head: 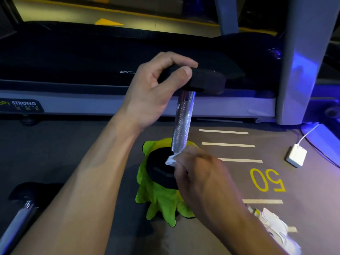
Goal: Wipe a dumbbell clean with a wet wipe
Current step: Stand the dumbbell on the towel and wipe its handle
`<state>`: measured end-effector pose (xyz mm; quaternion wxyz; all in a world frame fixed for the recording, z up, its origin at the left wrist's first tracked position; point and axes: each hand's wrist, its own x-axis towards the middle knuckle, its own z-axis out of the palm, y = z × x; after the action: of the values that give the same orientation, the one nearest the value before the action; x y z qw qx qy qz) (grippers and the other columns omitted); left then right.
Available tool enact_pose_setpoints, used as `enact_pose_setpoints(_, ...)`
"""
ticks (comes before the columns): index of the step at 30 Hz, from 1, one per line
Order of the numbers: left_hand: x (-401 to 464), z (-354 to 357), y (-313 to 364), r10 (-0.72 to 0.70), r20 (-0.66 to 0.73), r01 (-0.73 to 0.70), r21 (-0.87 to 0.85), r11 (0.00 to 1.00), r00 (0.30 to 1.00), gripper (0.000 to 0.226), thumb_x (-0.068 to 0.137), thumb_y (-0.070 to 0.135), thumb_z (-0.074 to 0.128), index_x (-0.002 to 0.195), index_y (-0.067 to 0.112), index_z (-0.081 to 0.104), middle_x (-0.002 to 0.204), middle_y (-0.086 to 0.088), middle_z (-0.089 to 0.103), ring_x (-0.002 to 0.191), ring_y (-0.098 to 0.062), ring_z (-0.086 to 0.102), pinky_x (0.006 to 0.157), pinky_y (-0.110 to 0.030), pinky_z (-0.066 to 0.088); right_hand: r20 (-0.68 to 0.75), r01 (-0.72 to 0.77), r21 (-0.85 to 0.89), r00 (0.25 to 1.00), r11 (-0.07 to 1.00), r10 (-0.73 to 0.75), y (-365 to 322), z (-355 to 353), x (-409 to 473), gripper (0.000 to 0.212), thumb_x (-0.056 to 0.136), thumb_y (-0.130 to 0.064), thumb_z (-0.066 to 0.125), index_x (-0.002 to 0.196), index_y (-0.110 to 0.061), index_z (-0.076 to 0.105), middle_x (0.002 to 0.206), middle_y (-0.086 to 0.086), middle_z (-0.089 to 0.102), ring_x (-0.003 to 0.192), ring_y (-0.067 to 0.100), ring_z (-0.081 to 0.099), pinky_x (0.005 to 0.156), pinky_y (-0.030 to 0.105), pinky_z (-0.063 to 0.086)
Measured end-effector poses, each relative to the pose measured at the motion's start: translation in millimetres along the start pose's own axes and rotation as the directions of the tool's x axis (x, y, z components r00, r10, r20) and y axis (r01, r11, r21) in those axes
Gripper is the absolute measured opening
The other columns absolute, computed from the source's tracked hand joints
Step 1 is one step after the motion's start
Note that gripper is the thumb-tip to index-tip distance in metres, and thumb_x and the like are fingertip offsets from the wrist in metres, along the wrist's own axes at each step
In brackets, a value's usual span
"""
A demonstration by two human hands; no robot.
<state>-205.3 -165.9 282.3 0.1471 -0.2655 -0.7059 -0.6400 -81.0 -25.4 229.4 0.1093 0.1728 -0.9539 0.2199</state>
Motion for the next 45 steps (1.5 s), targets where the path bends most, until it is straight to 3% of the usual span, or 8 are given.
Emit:
enact_pose_setpoints(6, -1.3, 6.3, 0.5, 0.010, -0.016, -0.010, -0.009, 1.000, 1.000, 0.022, 0.089, 0.033, 0.061, 0.103, 0.024, 0.075, 0.112, -0.023, 0.069, 0.098, -0.022, 0.064, 0.091, -0.036, 0.048, -0.007, 0.093, 0.289, 0.995, 0.953, -0.095, 5.2, 5.7, 2.9, 0.020, 0.095, -0.008, 0.061, 0.095, -0.024, 0.074, 0.099, -0.015, 0.070, 0.095, -0.002, 0.062, 0.084, 0.008, 0.044)
enact_pose_setpoints(11, 0.4, 3.0, 0.6, -0.022, -0.033, 0.021, -0.054, 0.998, 0.999, 0.024, 0.087, 0.035, 0.058, 0.099, 0.023, 0.074, 0.101, -0.004, 0.072, 0.096, -0.013, 0.063, 0.088, -0.028, 0.045, -0.083, -0.270, 0.531, 0.927, 0.803, 0.366, 56.7, -7.0, 7.4, 0.022, 0.094, -0.015, 0.063, 0.079, -0.025, 0.075, 0.075, -0.023, 0.072, 0.070, -0.011, 0.064, 0.065, 0.014, 0.046)
enact_pose_setpoints(14, 0.8, 3.0, 0.7, -0.020, -0.019, 0.018, -0.062, 0.998, 1.000, 0.024, 0.087, 0.034, 0.057, 0.099, 0.022, 0.074, 0.101, -0.001, 0.072, 0.095, -0.010, 0.062, 0.086, -0.024, 0.045, -0.268, -0.240, 0.602, 0.838, 0.761, 0.476, 62.2, -10.1, 9.4, 0.027, 0.100, -0.012, 0.060, 0.081, -0.028, 0.070, 0.067, -0.026, 0.065, 0.064, -0.010, 0.058, 0.059, 0.011, 0.041)
enact_pose_setpoints(22, 3.2, 4.5, -1.0, -0.033, -0.017, 0.031, -0.082, 0.996, 0.999, 0.025, 0.087, 0.034, 0.058, 0.100, 0.021, 0.075, 0.100, -0.002, 0.071, 0.095, -0.010, 0.062, 0.087, -0.024, 0.047, -0.161, -0.010, 0.418, 0.983, 0.908, 0.085, 35.8, 16.3, 6.2, 0.018, 0.085, -0.009, 0.079, 0.093, -0.025, 0.081, 0.092, -0.019, 0.067, 0.089, -0.002, 0.066, 0.074, 0.007, 0.042)
enact_pose_setpoints(28, 1.7, -1.5, -1.4, -0.049, -0.012, 0.047, -0.110, 0.993, 0.999, 0.024, 0.087, 0.034, 0.058, 0.100, 0.022, 0.075, 0.105, -0.006, 0.072, 0.098, -0.013, 0.064, 0.087, -0.022, 0.048, -0.503, 0.124, 0.110, 0.863, 0.986, -0.053, 30.7, -1.3, 56.0, 0.015, 0.091, -0.009, 0.076, 0.103, -0.016, 0.081, 0.093, -0.009, 0.063, 0.082, -0.007, 0.050, 0.078, 0.002, 0.034)
enact_pose_setpoints(34, 1.1, -12.7, -7.5, -0.078, -0.031, 0.070, -0.211, 0.975, 0.996, 0.022, 0.081, 0.033, 0.059, 0.093, 0.026, 0.077, 0.099, 0.001, 0.074, 0.095, -0.012, 0.063, 0.084, -0.021, 0.047, -0.200, 0.168, 0.161, 0.971, 0.973, -0.135, 33.1, 12.1, 23.0, 0.019, 0.091, -0.009, 0.069, 0.100, -0.022, 0.079, 0.099, -0.008, 0.069, 0.089, 0.007, 0.063, 0.081, 0.021, 0.050)
enact_pose_setpoints(39, -0.2, -21.5, -9.6, -0.107, -0.056, 0.092, -0.220, 0.971, 0.993, 0.025, 0.080, 0.036, 0.058, 0.094, 0.025, 0.077, 0.097, 0.003, 0.074, 0.097, -0.013, 0.065, 0.088, -0.028, 0.048, -0.439, 0.190, 0.005, 0.882, 0.982, -0.168, 30.2, -17.8, 72.7, 0.022, 0.090, -0.001, 0.069, 0.108, -0.010, 0.077, 0.099, 0.003, 0.067, 0.086, 0.006, 0.057, 0.079, 0.009, 0.039)
enact_pose_setpoints(45, -4.3, -32.1, -11.1, -0.164, -0.119, 0.128, -0.259, 0.957, 0.979, 0.024, 0.077, 0.038, 0.059, 0.089, 0.030, 0.079, 0.101, 0.001, 0.075, 0.100, -0.013, 0.064, 0.093, -0.030, 0.046, 0.008, 0.392, -0.173, 0.918, 0.903, -0.397, 31.8, -18.7, 43.3, 0.031, 0.090, -0.006, 0.061, 0.117, -0.014, 0.072, 0.107, 0.004, 0.065, 0.087, 0.026, 0.068, 0.067, 0.038, 0.057)
